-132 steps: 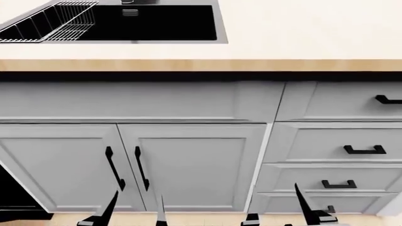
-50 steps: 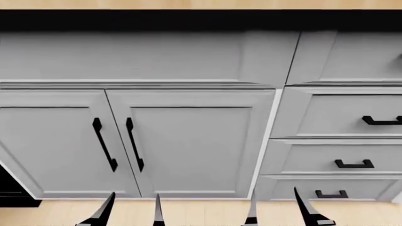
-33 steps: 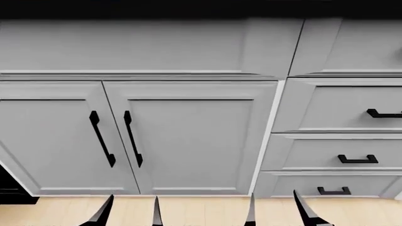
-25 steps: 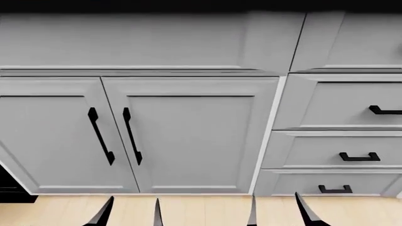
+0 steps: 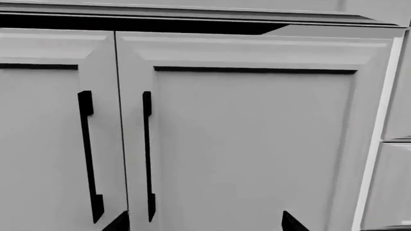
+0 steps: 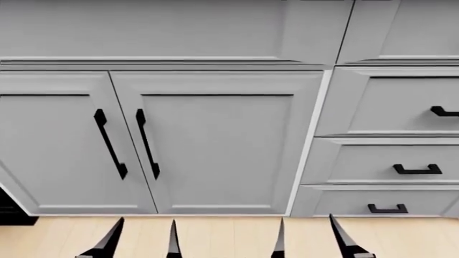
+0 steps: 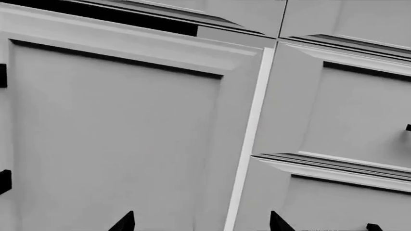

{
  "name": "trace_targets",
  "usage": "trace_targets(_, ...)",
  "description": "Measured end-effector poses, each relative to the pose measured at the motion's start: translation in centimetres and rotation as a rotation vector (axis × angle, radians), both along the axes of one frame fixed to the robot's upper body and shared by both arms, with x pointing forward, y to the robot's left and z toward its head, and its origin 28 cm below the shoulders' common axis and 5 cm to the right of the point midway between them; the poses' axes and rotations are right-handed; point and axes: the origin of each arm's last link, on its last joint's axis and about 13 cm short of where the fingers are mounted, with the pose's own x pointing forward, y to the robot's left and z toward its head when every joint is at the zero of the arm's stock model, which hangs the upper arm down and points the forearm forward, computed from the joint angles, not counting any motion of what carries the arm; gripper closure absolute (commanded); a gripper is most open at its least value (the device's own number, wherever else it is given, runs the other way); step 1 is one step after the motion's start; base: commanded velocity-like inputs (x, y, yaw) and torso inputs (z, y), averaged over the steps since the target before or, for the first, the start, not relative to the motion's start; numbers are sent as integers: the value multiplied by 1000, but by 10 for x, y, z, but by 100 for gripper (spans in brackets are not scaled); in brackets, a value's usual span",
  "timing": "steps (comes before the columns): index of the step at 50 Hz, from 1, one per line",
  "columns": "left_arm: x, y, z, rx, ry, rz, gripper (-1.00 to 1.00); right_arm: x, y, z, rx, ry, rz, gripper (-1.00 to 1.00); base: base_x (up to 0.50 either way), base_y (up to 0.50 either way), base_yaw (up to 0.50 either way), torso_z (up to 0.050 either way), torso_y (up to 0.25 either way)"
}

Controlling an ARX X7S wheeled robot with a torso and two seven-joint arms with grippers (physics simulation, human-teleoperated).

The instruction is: Close the dishwasher door

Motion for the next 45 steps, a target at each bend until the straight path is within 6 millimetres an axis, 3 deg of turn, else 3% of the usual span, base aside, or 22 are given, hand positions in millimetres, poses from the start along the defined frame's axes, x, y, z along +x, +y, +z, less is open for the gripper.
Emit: trace_targets(45, 6, -2, 4, 5, -22, 5, -100, 13, -6, -5, 10, 12, -37, -100, 0, 0, 0, -50, -29)
